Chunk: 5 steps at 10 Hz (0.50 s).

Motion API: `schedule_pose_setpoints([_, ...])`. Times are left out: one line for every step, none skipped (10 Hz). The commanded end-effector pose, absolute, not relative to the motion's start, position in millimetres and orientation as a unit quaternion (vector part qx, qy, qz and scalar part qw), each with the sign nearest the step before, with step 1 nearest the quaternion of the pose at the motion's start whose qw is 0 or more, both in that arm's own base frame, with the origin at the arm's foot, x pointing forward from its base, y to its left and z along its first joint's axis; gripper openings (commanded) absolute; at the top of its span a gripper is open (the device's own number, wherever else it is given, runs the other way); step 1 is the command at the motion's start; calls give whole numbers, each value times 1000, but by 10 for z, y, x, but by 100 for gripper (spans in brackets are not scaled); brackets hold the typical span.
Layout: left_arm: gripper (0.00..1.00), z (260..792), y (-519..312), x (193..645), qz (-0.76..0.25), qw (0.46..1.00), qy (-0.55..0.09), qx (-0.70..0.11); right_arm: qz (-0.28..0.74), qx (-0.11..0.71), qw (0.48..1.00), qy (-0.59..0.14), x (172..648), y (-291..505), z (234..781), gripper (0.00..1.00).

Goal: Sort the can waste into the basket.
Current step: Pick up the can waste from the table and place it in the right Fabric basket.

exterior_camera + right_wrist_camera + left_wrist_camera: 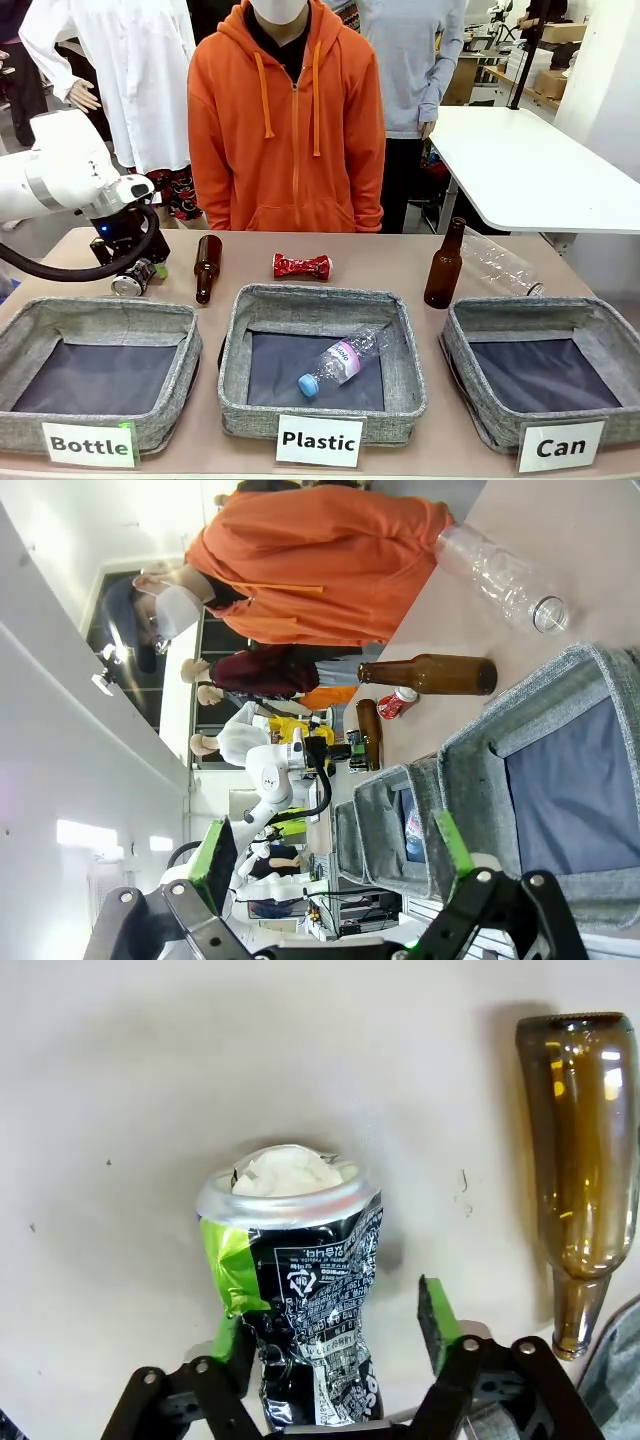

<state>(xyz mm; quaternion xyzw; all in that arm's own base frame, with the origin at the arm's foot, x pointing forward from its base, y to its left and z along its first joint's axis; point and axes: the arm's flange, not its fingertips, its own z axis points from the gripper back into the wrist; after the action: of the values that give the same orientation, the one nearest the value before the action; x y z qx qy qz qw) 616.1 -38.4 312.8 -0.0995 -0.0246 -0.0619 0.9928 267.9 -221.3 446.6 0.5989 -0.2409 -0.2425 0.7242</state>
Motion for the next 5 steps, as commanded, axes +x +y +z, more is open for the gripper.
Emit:
schedule_pose_setpoints([41,3115,-392,6107,-65,994,-26,-88,-235,603,719,-252,2711,-2229,4495,100])
schedule_pose_setpoints([35,3112,-400,6104,-67,994,-24,-87,-235,603,719,-252,2711,-2229,4495,100])
schedule_pose_setpoints([25,3112,-404,6104,-67,994,-23,-85,-235,603,719,-252,2711,-2229,4495,100])
schedule_pose_setpoints([0,3110,-404,6099,-66,994,-21,-83,-235,603,719,-252,2711,-2229,4495,100])
schedule_pose_setpoints([4,3114,-404,6103,-68,994,-21,-82,-235,603,719,-252,2711,-2229,4495,100])
